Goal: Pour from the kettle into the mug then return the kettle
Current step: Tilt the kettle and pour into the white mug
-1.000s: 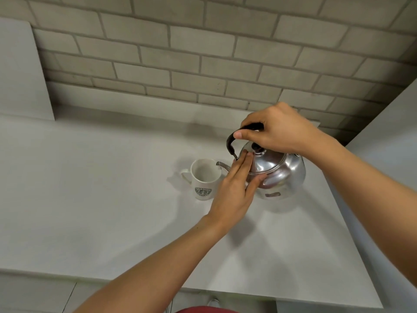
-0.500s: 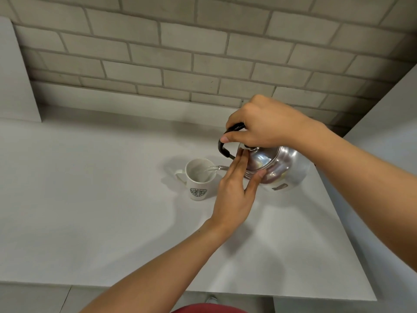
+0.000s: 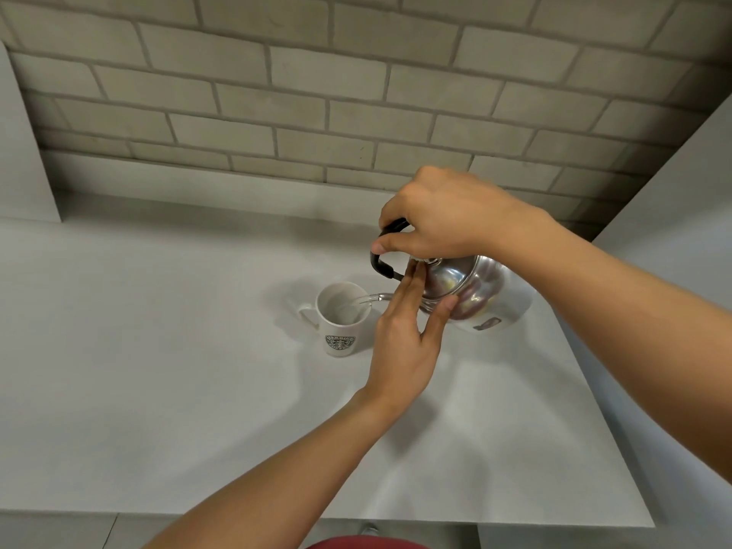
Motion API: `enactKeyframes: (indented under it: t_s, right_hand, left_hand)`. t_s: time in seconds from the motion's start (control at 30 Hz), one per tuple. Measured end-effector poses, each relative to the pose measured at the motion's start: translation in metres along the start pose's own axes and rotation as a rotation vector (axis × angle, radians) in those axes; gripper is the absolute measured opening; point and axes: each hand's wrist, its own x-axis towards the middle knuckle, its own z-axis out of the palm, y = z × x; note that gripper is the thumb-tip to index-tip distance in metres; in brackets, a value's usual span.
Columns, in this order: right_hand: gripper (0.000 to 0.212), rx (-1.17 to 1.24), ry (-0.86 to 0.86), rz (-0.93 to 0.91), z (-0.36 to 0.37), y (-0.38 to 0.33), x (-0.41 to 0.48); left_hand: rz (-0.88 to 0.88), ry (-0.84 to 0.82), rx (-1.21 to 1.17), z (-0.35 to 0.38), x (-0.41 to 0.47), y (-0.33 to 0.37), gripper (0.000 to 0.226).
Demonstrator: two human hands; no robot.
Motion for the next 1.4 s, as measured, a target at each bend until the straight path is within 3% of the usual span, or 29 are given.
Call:
enactKeyframes:
  t_s: [1.4]
  right_hand:
    - [0.040,-0.114,-0.020,-0.051,-0.011,-0.021,0.013]
  left_hand:
    - [-0.010,0.084,-0.083,-0.003,0.001,0.003,0.057]
